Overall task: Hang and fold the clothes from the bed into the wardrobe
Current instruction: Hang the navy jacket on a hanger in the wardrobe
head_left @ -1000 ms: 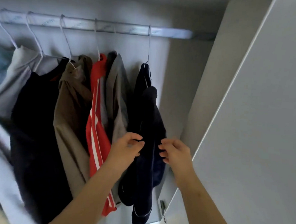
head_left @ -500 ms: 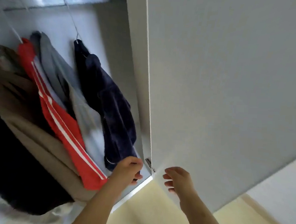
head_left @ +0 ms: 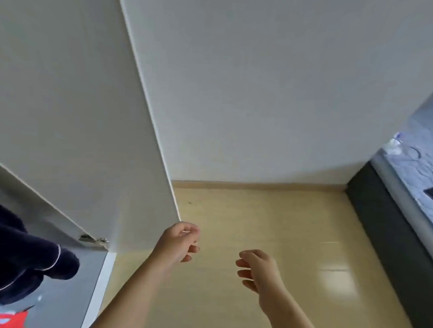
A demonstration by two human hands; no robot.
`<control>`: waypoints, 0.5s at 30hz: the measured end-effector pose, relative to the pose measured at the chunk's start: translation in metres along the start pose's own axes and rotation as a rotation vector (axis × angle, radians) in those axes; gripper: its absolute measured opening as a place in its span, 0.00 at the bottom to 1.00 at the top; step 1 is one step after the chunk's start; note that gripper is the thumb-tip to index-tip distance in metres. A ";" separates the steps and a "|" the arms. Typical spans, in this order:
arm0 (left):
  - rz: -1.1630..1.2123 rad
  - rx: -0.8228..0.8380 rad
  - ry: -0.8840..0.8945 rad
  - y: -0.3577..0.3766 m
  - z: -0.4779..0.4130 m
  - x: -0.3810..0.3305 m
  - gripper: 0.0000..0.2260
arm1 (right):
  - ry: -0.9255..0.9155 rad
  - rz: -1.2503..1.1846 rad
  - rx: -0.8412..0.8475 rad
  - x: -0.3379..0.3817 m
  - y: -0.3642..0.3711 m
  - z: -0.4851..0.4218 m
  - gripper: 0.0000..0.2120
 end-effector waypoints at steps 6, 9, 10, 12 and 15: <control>-0.124 0.260 0.139 0.165 0.021 -0.054 0.03 | -0.021 -0.298 -0.221 -0.020 -0.156 0.026 0.05; -0.164 0.377 0.172 0.257 0.046 -0.068 0.04 | -0.020 -0.402 -0.335 -0.040 -0.248 0.044 0.05; -0.180 0.421 0.182 0.290 0.055 -0.071 0.05 | -0.026 -0.438 -0.382 -0.047 -0.281 0.051 0.05; -0.214 0.512 0.206 0.356 0.075 -0.078 0.05 | -0.051 -0.508 -0.478 -0.059 -0.347 0.065 0.05; -0.273 0.632 0.258 0.443 0.105 -0.090 0.05 | -0.067 -0.606 -0.590 -0.081 -0.425 0.085 0.05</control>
Point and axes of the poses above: each hand's wrist, its own z-axis away from the middle knuckle, its own y-axis out of the palm, x = y × z, the point moved 8 cm from there along -z, towards the middle knuckle, and after that the axes turned 4 degrees about y, right-handed, at the moved point
